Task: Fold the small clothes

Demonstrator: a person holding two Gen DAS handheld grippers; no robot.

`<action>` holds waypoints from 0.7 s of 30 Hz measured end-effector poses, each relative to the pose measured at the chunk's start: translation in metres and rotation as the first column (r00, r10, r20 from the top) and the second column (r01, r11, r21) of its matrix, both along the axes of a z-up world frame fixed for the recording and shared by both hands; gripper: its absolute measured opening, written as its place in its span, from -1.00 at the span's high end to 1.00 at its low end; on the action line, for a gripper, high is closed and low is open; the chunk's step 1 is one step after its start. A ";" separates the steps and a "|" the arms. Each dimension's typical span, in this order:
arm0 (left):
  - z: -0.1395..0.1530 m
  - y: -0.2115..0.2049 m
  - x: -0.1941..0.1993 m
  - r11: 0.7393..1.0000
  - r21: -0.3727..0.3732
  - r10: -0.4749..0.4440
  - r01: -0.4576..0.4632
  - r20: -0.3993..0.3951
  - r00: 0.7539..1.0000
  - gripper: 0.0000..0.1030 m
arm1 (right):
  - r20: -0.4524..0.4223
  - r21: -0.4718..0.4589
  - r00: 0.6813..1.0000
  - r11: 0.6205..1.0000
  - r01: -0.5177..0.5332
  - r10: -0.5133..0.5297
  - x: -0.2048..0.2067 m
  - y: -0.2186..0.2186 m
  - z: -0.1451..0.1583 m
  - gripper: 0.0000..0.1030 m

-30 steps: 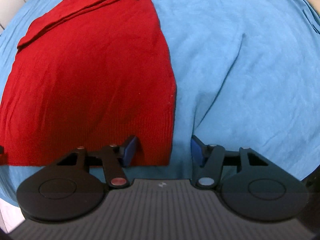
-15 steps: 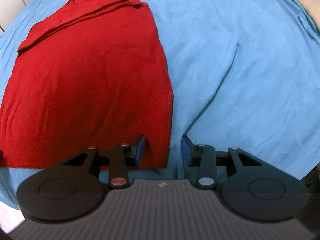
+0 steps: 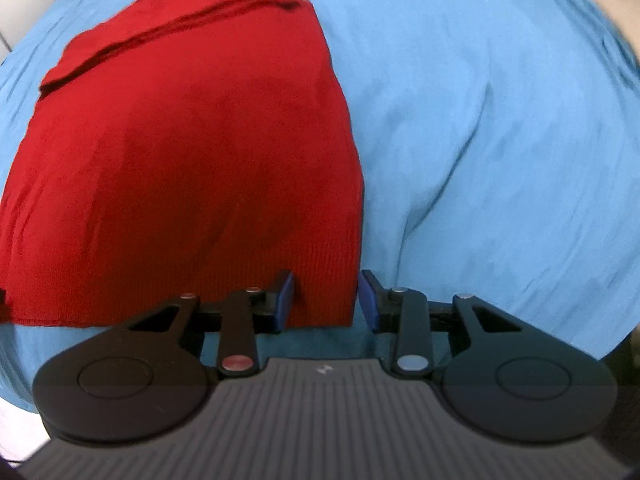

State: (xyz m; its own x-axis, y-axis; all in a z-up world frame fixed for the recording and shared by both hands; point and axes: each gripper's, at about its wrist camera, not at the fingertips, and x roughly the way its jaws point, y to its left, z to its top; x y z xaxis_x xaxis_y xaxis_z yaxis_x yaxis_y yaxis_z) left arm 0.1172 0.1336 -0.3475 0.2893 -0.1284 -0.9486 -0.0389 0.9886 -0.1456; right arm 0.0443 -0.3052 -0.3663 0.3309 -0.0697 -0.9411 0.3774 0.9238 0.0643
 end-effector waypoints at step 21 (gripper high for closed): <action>0.134 0.031 0.055 0.977 -0.210 0.084 -0.040 0.203 0.975 0.92 | 0.306 0.305 0.930 0.946 0.105 -0.202 0.064 -0.060 0.144 0.56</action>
State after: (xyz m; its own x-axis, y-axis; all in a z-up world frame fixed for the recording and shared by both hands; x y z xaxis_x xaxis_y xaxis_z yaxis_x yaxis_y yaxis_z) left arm 0.1718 0.1646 -0.2134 0.4926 -0.2874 -0.8214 -0.0462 0.9339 -0.3545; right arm 0.1082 -0.3651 -0.2219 0.6311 0.1046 -0.7686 0.4254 0.7819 0.4557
